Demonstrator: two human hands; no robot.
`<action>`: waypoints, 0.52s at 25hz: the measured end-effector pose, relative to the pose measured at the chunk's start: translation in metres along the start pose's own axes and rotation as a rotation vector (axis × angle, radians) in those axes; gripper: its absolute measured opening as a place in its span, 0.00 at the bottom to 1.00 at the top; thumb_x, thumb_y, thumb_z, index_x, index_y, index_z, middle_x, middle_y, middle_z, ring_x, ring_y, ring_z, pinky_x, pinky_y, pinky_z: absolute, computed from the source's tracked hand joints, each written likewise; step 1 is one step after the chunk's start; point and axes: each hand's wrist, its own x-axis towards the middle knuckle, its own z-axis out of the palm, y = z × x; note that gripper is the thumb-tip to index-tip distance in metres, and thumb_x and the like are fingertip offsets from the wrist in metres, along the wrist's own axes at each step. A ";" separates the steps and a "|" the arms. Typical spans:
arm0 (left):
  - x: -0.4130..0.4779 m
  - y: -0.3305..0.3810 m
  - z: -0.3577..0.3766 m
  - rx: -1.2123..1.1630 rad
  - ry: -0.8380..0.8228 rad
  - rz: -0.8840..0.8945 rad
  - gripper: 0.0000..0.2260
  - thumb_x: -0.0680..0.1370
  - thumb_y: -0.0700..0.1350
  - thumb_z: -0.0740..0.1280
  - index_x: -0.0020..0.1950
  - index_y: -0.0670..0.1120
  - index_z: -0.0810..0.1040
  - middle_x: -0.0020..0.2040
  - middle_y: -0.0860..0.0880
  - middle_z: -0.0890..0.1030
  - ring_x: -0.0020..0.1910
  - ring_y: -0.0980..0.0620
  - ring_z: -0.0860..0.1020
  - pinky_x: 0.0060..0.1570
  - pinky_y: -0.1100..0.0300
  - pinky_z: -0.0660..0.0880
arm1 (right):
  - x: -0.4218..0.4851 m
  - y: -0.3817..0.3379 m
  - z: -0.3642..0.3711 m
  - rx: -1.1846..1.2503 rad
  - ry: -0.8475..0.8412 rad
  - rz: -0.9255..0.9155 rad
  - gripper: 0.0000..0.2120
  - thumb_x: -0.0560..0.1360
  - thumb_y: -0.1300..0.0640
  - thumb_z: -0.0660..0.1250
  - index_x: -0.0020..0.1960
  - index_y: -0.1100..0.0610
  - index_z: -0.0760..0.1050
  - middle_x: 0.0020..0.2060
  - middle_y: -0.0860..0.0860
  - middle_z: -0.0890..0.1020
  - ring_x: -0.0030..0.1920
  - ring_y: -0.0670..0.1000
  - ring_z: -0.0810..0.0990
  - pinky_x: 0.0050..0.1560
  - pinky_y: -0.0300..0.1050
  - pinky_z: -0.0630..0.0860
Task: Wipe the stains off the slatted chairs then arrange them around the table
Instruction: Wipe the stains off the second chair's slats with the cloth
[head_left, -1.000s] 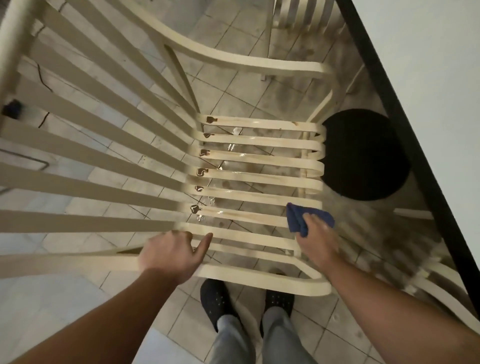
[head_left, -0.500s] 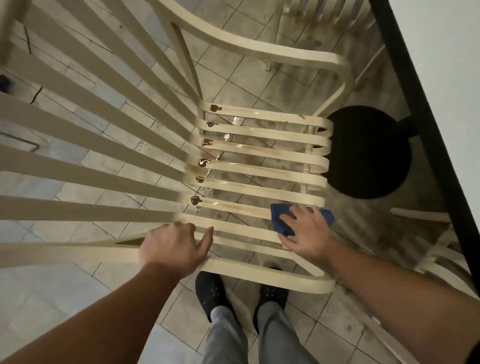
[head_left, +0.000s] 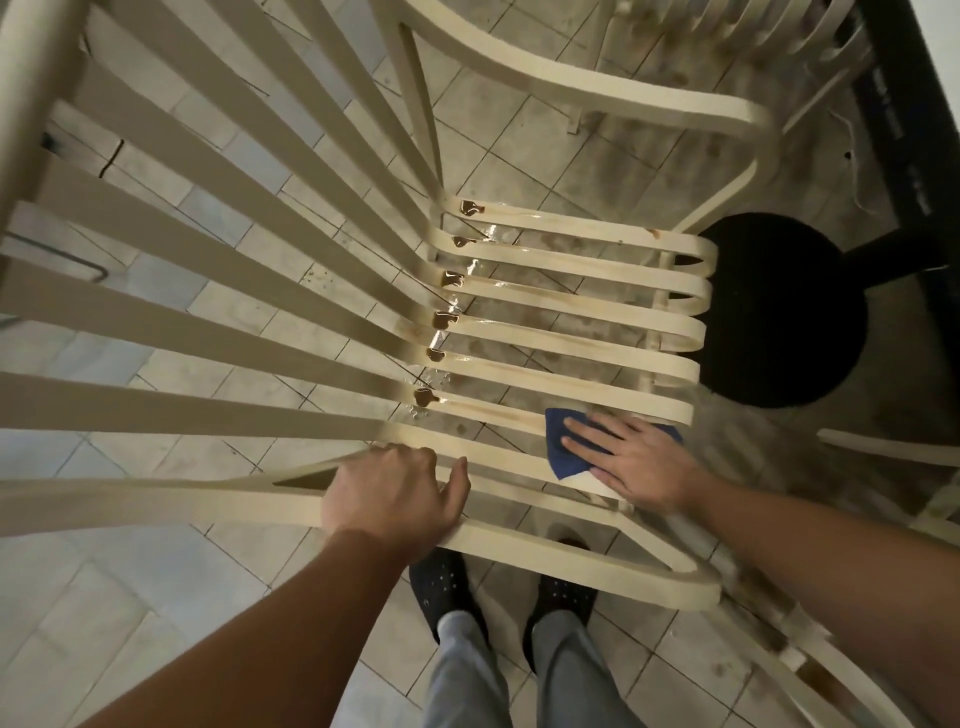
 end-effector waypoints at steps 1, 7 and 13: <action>-0.001 0.000 0.000 0.001 -0.001 0.003 0.29 0.81 0.67 0.45 0.43 0.50 0.78 0.37 0.51 0.78 0.35 0.51 0.78 0.39 0.58 0.79 | 0.010 -0.008 -0.001 0.009 -0.009 0.006 0.26 0.85 0.42 0.49 0.82 0.45 0.53 0.81 0.47 0.55 0.78 0.57 0.63 0.70 0.58 0.72; 0.000 0.000 -0.001 -0.020 -0.005 0.028 0.29 0.82 0.66 0.45 0.45 0.50 0.79 0.40 0.51 0.79 0.37 0.51 0.78 0.41 0.56 0.80 | 0.068 -0.043 -0.010 0.059 0.012 -0.008 0.26 0.84 0.38 0.40 0.82 0.39 0.43 0.82 0.43 0.45 0.68 0.62 0.70 0.58 0.57 0.74; -0.001 -0.001 -0.001 -0.038 -0.026 0.054 0.30 0.82 0.66 0.44 0.48 0.49 0.79 0.42 0.49 0.80 0.40 0.50 0.79 0.43 0.56 0.80 | 0.116 -0.077 -0.028 0.046 -0.022 0.005 0.29 0.82 0.33 0.37 0.80 0.39 0.34 0.79 0.42 0.34 0.69 0.63 0.67 0.53 0.59 0.74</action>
